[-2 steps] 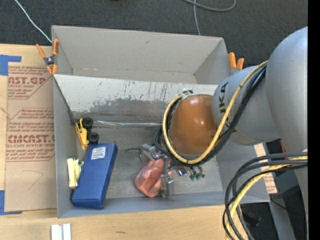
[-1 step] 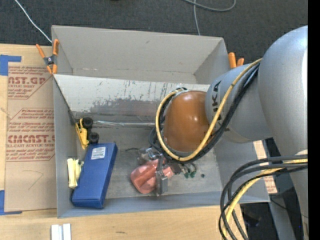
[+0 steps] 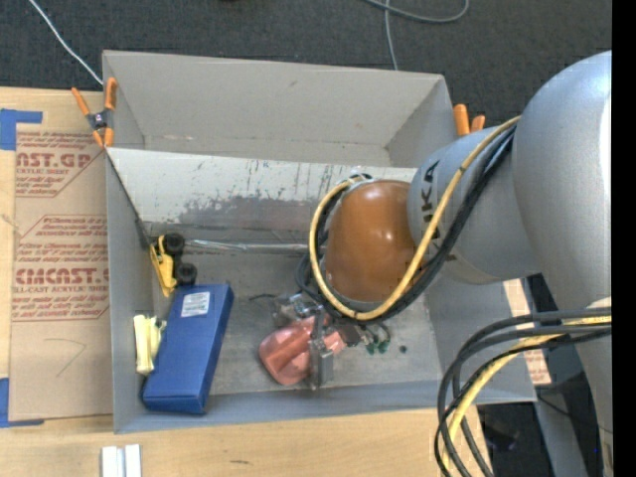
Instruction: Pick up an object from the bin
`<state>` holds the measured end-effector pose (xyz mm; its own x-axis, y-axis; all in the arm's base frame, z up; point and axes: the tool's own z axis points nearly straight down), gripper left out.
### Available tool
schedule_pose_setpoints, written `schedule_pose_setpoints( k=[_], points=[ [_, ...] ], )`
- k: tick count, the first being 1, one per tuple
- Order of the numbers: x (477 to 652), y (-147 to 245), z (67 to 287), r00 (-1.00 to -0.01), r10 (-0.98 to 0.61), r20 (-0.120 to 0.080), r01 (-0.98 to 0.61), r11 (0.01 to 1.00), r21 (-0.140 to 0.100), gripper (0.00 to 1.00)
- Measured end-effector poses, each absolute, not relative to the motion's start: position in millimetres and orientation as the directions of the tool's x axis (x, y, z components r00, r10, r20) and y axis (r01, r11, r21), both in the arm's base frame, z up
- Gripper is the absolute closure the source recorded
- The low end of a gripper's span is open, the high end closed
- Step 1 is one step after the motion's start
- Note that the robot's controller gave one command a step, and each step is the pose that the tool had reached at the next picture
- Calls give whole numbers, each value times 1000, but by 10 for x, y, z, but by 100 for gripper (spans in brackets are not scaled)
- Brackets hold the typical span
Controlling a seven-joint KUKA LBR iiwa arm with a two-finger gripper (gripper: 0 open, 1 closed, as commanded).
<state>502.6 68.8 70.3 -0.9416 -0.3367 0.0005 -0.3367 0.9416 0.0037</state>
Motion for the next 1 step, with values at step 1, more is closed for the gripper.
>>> schedule_pose_setpoints(
  k=[1],
  points=[
    [5229, 737, 2085, -955, -297, 5, -297, 955, 5, 100]
  ],
)
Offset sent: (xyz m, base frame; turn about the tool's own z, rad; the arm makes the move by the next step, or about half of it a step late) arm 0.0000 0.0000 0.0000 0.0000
